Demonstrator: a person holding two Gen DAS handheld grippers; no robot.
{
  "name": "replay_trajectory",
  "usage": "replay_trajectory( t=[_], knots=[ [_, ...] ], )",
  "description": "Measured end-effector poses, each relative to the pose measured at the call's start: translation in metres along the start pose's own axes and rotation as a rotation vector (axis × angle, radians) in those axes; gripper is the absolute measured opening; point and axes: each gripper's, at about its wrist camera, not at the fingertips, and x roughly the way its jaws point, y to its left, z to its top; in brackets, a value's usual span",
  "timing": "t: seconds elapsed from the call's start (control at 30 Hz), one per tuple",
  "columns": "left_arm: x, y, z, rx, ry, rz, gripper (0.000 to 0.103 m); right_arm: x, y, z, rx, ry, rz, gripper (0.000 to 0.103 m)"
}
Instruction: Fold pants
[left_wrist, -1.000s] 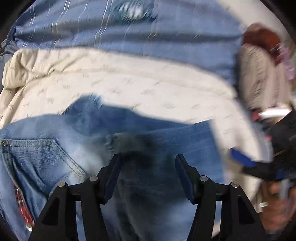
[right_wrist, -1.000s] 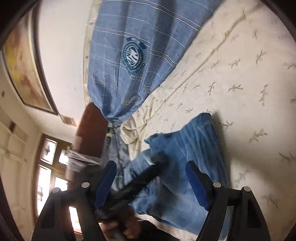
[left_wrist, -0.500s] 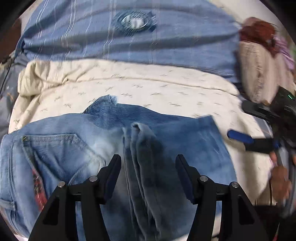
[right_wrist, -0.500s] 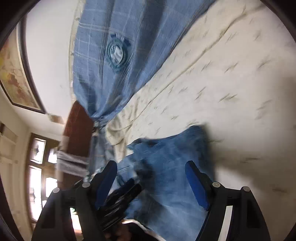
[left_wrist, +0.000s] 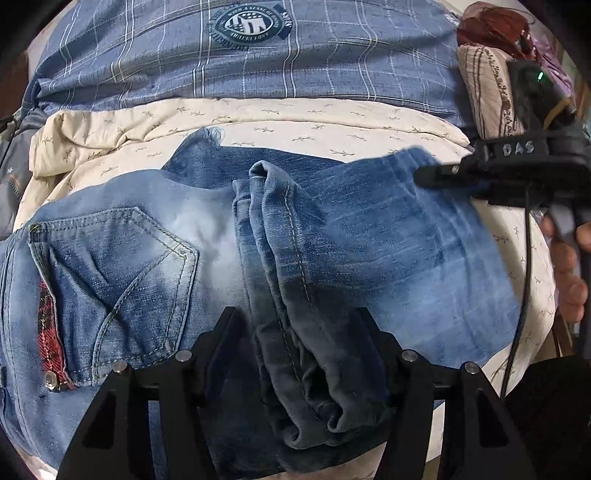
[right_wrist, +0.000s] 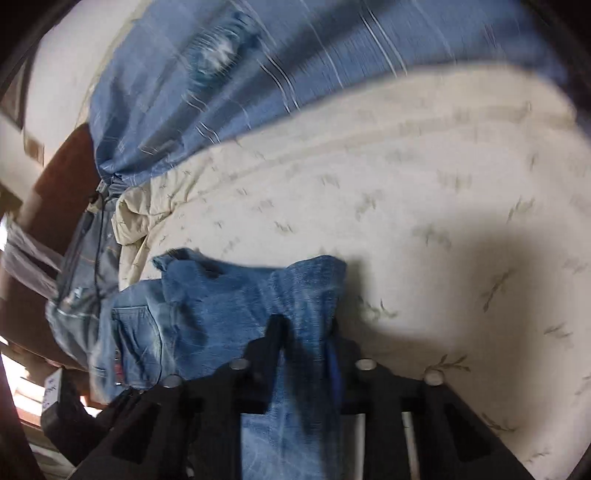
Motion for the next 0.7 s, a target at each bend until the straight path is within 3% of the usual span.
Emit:
replay_trajectory(
  t=[0.1,0.17,0.23,0.27,0.3,0.43,0.57,0.63,0.7],
  knots=[
    [0.0,-0.002,-0.001,0.016,-0.01,0.005,0.065,0.005,0.008,-0.006,-0.07,-0.001,-0.111,0.02],
    [0.001,-0.002,-0.001,0.021,-0.014,0.008,0.065,0.016,-0.006,-0.006,-0.011,0.032,-0.1,0.027],
    [0.0,-0.001,-0.002,0.011,-0.015,-0.003,0.065,0.004,-0.017,-0.003,0.08,0.02,-0.015,0.048],
    [-0.001,0.0,-0.002,0.014,-0.015,-0.004,0.065,-0.008,-0.021,-0.005,0.109,0.004,0.031,0.069],
    [-0.001,-0.001,-0.002,0.016,-0.017,-0.003,0.065,-0.018,-0.021,-0.007,0.11,-0.016,0.043,0.071],
    [-0.003,-0.001,-0.002,0.005,-0.018,-0.002,0.065,-0.053,-0.027,-0.034,0.129,-0.004,0.118,0.071],
    [-0.003,0.0,-0.003,-0.004,-0.019,-0.011,0.065,-0.05,-0.032,-0.077,0.129,0.09,0.092,0.069],
    [-0.002,0.0,-0.002,-0.005,-0.019,-0.012,0.065,-0.037,-0.032,-0.091,0.117,0.137,0.083,0.057],
    [-0.002,0.0,-0.003,-0.004,-0.02,-0.013,0.065,-0.031,-0.021,-0.095,0.068,0.154,0.071,0.028]
  ],
)
